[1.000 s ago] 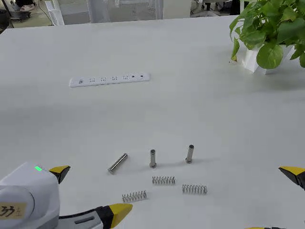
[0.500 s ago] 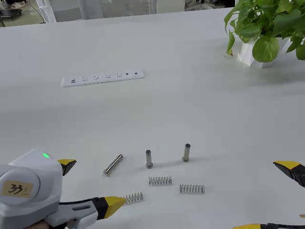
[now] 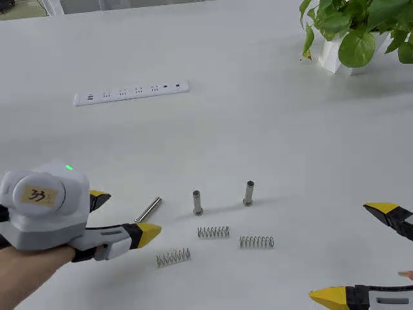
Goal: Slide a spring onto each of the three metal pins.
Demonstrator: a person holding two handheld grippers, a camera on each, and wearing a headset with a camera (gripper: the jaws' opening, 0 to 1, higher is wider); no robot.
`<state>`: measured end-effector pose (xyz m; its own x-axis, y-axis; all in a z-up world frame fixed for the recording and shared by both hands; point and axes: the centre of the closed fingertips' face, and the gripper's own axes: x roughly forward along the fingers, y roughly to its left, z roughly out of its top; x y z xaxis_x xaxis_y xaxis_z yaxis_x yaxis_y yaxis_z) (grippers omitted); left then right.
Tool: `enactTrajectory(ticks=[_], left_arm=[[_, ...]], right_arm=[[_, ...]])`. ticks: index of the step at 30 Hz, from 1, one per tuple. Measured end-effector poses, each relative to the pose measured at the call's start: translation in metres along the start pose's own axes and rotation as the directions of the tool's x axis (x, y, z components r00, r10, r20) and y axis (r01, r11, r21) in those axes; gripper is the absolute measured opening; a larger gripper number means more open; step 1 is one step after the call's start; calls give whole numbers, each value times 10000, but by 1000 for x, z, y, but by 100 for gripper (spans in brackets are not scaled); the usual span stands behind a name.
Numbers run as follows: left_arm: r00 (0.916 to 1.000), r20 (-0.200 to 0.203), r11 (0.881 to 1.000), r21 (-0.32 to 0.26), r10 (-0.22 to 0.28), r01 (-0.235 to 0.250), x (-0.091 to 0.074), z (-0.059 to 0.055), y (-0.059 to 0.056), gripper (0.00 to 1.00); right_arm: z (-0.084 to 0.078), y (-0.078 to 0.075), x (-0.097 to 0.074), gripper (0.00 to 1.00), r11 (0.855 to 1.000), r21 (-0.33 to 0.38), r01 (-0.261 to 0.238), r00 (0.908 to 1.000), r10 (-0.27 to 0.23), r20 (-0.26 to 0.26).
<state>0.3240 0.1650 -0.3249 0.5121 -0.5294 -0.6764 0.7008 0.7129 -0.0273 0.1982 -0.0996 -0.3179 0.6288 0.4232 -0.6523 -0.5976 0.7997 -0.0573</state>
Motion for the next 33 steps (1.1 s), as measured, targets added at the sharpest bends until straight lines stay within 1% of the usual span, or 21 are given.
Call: enactTrajectory(ticks=[2,6,9,11,12,14,15,16,17,20,22,23,25,26,29,30,31,32,33], left_arm=[[9999,-64,9999,86,-99,100,5,2,1,56],[9988,-472,9988,464,-142,164,13,2,1,49],[9976,-663,9978,609,-213,254,19,5,1,44],[9961,-847,9965,766,-257,322,23,6,2,39],[9936,-1095,9958,833,-290,383,26,4,2,37],[9924,-1183,9948,913,-345,455,30,6,1,33],[9903,-1330,9942,936,-393,520,32,5,0,31],[9898,-1364,9933,1009,-416,557,34,6,-1,29],[9883,-1457,9906,1221,-440,621,37,6,-2,28],[9845,-1681,9897,1244,-496,711,42,5,-4,24],[9807,-1899,9870,1423,-467,745,44,3,-5,22],[9800,-1929,9861,1467,-488,780,46,3,-5,22],[9765,-2113,9854,1522,-434,768,47,2,-5,20],[9769,-2091,9848,1552,-444,779,47,3,-6,19],[9734,-2234,9841,1551,-500,861,48,4,-8,16],[9700,-2392,9832,1618,-443,848,49,3,-8,15],[9690,-2428,9825,1640,-462,879,50,3,-8,15],[9657,-2550,9827,1612,-482,916,50,3,-9,15],[9655,-2555,9827,1599,-501,933,51,3,-9,14]], right_arm=[[-1,0,0,100,10000,15,23,10000,-23,-11],[-2,1,-1,100,10000,52,40,10000,-40,-26],[-3,1,-2,100,10000,65,29,10000,-29,-50],[-3,1,-2,100,10000,71,52,10000,-52,-46],[-3,1,-3,100,9999,71,99,9999,-98,-38],[-3,-1,-3,100,9998,66,176,9998,-176,-30],[-2,-1,-3,100,9998,95,184,9998,-184,-5],[-2,-1,-3,100,9998,117,189,9998,-189,6],[-2,-1,-3,100,9997,122,207,9998,-208,17],[-3,-1,-4,100,9997,103,235,9997,-235,-14],[-4,0,-4,100,9996,153,245,9997,-245,1],[-4,0,-5,100,9995,159,260,9997,-260,2],[-5,0,-5,100,9995,179,277,9996,-277,-6],[-5,0,-6,100,9994,188,288,9996,-288,-1],[-5,-1,-7,100,9993,201,327,9995,-327,13],[-6,-2,-7,100,9992,216,334,9994,-334,13],[-6,-2,-7,100,9992,212,349,9994,-349,11],[-6,-2,-7,100,9991,213,367,9993,-368,29],[-5,-2,-7,100,9991,230,363,9993,-364,43]])
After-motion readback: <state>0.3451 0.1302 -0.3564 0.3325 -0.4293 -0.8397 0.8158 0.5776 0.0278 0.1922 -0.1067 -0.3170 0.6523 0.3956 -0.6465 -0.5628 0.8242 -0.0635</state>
